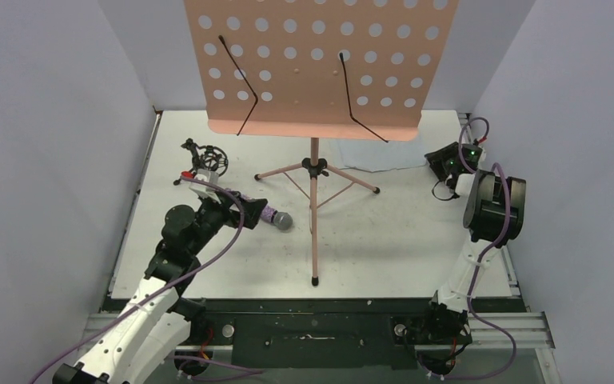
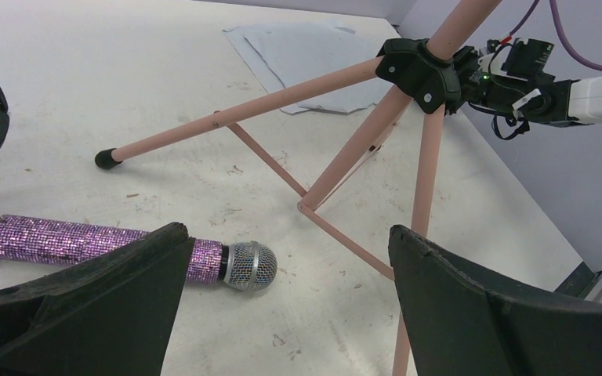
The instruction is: Set up the instrument practice props
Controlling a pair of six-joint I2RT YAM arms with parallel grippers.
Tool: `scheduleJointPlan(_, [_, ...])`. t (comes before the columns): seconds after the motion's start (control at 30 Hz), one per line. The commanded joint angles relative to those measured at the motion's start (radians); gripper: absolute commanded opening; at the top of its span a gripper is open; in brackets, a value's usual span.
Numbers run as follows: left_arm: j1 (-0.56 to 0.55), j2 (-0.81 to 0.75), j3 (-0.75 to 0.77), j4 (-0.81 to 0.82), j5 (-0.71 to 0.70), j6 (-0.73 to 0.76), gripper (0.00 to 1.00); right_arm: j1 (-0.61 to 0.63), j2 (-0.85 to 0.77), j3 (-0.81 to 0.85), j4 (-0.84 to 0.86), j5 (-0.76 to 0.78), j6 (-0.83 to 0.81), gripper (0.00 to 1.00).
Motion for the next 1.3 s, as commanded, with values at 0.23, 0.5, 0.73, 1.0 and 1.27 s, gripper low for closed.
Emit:
scheduleJointPlan(0.23, [0.005,0.029,-0.002,0.111,0.086,-0.022,0.96,0.037,0.067,0.047,-0.119,0.019,0.021,0.21])
scheduleJointPlan(0.5, [0.005,0.062,-0.002,0.130,0.107,-0.032,0.96,0.044,-0.053,-0.010,-0.113,0.015,0.006,0.05])
scheduleJointPlan(0.73, [0.005,0.083,0.001,0.143,0.136,-0.040,0.96,0.066,-0.230,-0.076,-0.066,-0.039,-0.001,0.05])
scheduleJointPlan(1.0, [0.004,0.110,0.010,0.153,0.181,-0.045,0.96,0.104,-0.470,-0.075,-0.151,0.000,-0.076,0.05])
scheduleJointPlan(1.27, [0.001,0.089,-0.012,0.231,0.236,-0.054,0.96,0.158,-0.679,-0.028,-0.264,0.059,-0.161,0.06])
